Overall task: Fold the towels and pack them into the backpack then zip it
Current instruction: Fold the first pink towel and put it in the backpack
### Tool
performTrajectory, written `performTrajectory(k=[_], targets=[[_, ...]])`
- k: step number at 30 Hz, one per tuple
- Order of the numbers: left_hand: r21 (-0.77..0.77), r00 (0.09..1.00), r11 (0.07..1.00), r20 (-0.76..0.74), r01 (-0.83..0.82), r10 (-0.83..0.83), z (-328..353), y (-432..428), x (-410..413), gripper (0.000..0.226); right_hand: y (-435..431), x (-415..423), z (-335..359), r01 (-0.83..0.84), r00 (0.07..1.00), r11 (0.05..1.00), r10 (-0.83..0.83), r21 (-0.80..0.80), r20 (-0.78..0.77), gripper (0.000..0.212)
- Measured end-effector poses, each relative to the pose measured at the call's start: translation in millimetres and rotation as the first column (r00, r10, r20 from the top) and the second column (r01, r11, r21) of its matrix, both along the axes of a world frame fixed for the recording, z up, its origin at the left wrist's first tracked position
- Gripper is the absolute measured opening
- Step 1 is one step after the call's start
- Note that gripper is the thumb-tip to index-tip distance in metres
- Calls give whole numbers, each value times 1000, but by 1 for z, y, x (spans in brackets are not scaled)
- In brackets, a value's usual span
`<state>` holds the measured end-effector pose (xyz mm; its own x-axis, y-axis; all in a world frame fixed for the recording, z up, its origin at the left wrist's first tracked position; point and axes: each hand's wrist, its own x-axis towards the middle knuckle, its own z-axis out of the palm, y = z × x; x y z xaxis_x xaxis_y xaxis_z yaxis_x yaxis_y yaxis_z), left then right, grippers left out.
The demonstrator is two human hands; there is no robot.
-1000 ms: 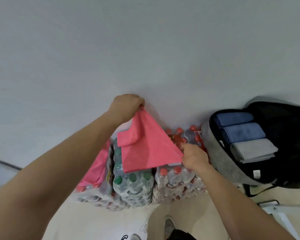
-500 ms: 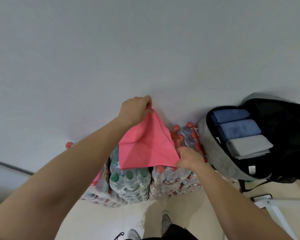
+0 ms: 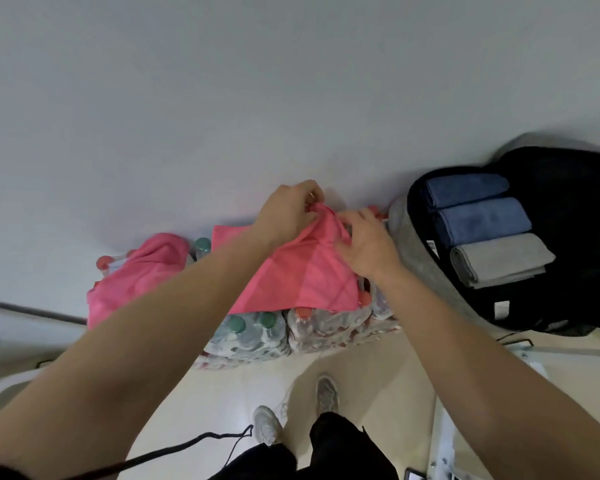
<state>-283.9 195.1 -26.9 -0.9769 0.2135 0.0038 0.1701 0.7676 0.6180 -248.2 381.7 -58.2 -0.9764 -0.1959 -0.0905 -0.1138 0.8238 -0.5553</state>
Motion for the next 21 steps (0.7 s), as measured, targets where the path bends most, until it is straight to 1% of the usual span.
performTrajectory(k=[3,5,8,12,15,17,19,21], targets=[[101,999,994,31,-41,38,-1,1,6,28,-12,-21,6,-72,996,997,72,-9,-57,41],[142,998,988,51,-55,48,-1,0,10,29,-17,-25,8,-86,992,996,82,-35,-96,37],[173,994,980,63,-96,87,-1,-3,15,30,-21,-26,14,-102,985,992,90,-79,-150,25],[171,991,977,51,-129,122,0,-5,21,26,-24,-27,22,-150,981,983,134,-107,-141,9],[99,991,986,30,-135,132,-1,-10,28,17,-23,-27,30,-153,981,976,132,-156,-139,6],[-3,994,994,21,-107,107,-3,-18,34,7,-23,-27,37,-151,981,970,123,-192,-148,5],[-116,993,987,36,-111,115,-5,-32,41,16,-25,-26,45,-111,983,967,74,-228,-167,6],[-177,987,973,39,-147,156,-6,-51,50,20,-26,-27,54,-54,983,959,2,-280,-182,6]])
